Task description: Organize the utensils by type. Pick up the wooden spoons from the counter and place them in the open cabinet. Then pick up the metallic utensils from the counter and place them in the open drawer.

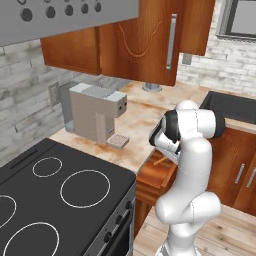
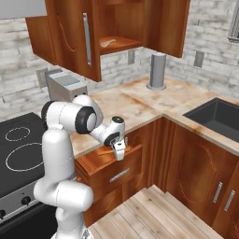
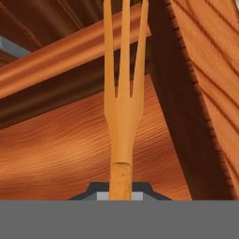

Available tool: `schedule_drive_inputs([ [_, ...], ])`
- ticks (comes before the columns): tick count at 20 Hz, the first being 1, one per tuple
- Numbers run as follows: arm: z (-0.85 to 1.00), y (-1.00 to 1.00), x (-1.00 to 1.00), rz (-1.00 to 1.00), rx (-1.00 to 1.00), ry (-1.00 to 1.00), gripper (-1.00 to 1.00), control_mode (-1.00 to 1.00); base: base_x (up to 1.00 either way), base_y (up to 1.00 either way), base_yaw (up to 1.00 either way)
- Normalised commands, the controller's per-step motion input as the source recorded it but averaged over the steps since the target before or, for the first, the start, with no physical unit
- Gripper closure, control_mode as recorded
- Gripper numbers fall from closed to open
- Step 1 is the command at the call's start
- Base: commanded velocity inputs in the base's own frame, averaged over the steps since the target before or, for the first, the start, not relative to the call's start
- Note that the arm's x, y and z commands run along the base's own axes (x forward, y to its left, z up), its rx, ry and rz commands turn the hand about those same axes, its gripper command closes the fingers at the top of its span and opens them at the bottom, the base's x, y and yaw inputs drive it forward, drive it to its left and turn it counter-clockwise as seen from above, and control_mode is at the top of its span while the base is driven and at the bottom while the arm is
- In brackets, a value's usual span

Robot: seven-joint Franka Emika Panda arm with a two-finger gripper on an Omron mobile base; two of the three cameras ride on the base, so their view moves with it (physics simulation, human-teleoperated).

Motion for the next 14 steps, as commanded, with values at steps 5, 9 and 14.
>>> schedule_drive_inputs([
  [5,-0.91,-0.42,-0.67,-0.08,0.0,0.0,1.0,-1.0,0.0,0.0,0.0],
  [9,-0.88,-0.47,-0.75,-0.06,0.0,0.0,1.0,-1.0,0.0,0.0,0.0],
  [14,-0.79,-0.44,-0.94,-0.07,0.01,0.0,1.0,-1.0,0.0,0.0,0.0],
])
